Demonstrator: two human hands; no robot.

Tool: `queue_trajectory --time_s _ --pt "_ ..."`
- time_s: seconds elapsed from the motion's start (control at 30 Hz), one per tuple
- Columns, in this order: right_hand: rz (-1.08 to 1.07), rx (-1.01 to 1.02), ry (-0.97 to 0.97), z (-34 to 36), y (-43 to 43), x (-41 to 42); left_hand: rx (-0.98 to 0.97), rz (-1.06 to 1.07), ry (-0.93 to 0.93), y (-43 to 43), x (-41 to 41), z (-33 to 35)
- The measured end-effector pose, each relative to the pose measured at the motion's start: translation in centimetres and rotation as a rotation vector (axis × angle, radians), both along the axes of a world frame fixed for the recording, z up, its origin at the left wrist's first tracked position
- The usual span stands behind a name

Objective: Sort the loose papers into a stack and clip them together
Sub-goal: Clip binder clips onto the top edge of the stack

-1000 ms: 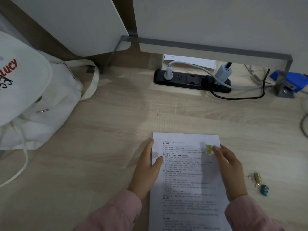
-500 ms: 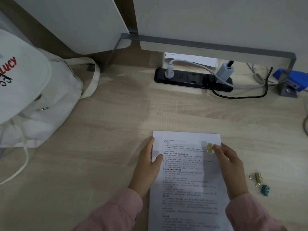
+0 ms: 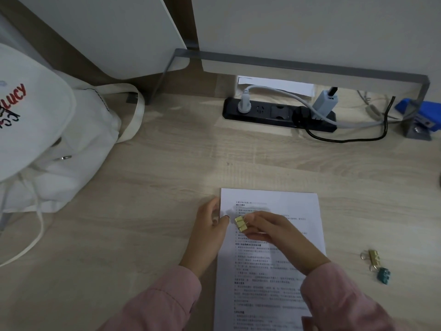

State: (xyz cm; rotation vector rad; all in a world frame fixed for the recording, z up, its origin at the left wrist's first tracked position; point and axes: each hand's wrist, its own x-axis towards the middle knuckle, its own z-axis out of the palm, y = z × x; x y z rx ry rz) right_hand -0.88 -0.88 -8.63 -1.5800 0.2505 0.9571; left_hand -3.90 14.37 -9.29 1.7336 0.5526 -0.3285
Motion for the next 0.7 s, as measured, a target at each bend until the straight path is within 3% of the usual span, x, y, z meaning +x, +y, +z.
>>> queue_trajectory --time_s 0.37,0.7 --pt "-0.055 -0.009 0.038 -1.4 0.4 0.1 0.084 -0.071 0.222 1.5 3.3 -1.2" --pt "-0.041 -0.01 0.029 -1.6 0.3 -0.1 0.05 -0.042 0.229 1.8 4.1 -1.7"
